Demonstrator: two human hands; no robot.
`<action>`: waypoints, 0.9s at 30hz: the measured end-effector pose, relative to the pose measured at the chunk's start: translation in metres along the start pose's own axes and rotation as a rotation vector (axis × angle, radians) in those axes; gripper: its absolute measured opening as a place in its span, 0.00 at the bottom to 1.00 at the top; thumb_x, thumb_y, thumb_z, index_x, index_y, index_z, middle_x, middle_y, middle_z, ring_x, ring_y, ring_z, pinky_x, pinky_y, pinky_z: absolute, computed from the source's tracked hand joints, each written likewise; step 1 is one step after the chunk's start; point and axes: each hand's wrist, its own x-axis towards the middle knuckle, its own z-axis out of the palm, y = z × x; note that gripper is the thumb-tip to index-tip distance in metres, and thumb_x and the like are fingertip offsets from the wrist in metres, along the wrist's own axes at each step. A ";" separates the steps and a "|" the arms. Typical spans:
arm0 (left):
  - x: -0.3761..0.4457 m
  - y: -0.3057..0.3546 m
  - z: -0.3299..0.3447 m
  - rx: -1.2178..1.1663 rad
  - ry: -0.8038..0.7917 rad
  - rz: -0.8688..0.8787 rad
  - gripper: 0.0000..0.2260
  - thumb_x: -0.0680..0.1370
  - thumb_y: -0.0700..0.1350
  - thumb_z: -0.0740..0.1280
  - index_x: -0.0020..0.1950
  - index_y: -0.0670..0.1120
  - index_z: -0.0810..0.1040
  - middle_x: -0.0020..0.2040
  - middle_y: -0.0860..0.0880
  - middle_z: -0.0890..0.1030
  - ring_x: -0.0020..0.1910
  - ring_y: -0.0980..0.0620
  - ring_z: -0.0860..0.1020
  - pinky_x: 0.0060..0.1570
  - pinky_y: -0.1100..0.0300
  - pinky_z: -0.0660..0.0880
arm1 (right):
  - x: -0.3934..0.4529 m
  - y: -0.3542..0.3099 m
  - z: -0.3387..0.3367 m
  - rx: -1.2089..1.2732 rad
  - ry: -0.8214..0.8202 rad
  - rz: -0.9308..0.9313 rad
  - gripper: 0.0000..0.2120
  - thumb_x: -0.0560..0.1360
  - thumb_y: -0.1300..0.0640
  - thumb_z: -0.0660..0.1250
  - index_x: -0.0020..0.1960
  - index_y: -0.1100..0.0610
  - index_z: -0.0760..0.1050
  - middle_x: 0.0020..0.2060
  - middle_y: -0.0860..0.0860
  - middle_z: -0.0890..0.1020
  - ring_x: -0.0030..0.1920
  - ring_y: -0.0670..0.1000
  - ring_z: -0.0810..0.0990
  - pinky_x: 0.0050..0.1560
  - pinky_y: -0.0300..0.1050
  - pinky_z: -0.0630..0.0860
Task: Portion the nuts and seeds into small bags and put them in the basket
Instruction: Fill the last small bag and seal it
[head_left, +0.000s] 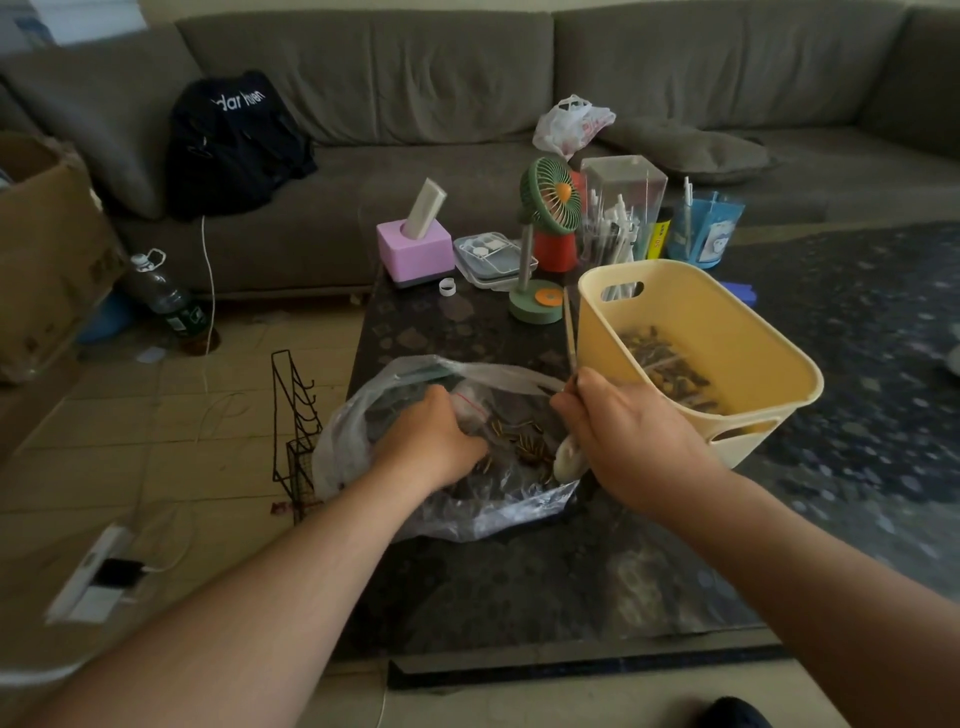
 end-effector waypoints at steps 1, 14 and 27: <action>0.001 0.002 -0.004 -0.104 -0.005 -0.028 0.18 0.75 0.55 0.75 0.60 0.54 0.73 0.53 0.54 0.79 0.52 0.51 0.79 0.55 0.48 0.80 | 0.000 0.001 -0.001 0.011 -0.002 0.014 0.14 0.86 0.43 0.56 0.50 0.52 0.71 0.39 0.48 0.79 0.40 0.51 0.80 0.44 0.56 0.79; -0.006 0.019 -0.007 -0.425 0.063 0.005 0.09 0.78 0.46 0.73 0.53 0.56 0.76 0.51 0.52 0.81 0.48 0.53 0.79 0.40 0.56 0.74 | 0.001 0.000 -0.001 0.023 0.010 0.060 0.15 0.87 0.43 0.55 0.52 0.52 0.73 0.39 0.48 0.80 0.41 0.51 0.80 0.45 0.54 0.79; 0.001 0.015 -0.011 0.114 0.115 0.100 0.07 0.79 0.43 0.68 0.48 0.57 0.77 0.49 0.51 0.78 0.46 0.49 0.77 0.48 0.50 0.79 | -0.006 0.012 0.010 0.051 0.099 0.054 0.14 0.85 0.43 0.57 0.51 0.52 0.71 0.38 0.45 0.78 0.38 0.44 0.77 0.36 0.42 0.73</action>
